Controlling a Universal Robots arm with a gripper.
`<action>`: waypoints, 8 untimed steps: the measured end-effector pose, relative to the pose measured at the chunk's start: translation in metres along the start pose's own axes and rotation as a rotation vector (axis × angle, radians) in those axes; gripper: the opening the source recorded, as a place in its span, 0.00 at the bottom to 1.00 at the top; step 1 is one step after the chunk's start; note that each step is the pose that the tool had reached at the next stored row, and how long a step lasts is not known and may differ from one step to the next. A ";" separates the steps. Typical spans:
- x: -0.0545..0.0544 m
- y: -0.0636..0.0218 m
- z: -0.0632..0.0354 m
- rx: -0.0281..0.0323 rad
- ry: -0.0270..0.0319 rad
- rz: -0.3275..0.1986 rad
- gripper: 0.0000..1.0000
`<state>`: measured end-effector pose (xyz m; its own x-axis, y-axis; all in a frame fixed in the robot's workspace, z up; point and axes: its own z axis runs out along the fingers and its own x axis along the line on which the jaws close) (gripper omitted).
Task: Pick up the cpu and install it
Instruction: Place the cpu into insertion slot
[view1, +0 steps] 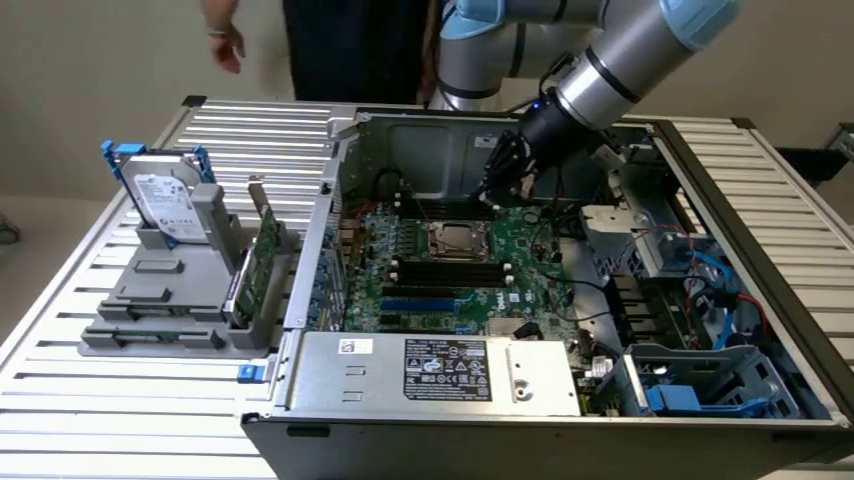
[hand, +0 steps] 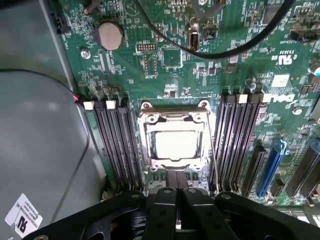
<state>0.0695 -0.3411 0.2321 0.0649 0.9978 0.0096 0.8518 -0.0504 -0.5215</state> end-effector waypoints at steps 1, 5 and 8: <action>0.000 -0.0013 0.0007 0.0000 -0.0003 0.000 0.11; -0.001 -0.0112 0.0069 -0.0001 0.0000 0.000 0.11; -0.002 -0.0225 0.0138 -0.0040 0.0001 0.000 0.11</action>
<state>0.0431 -0.3411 0.2320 0.0647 0.9979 0.0098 0.8539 -0.0503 -0.5181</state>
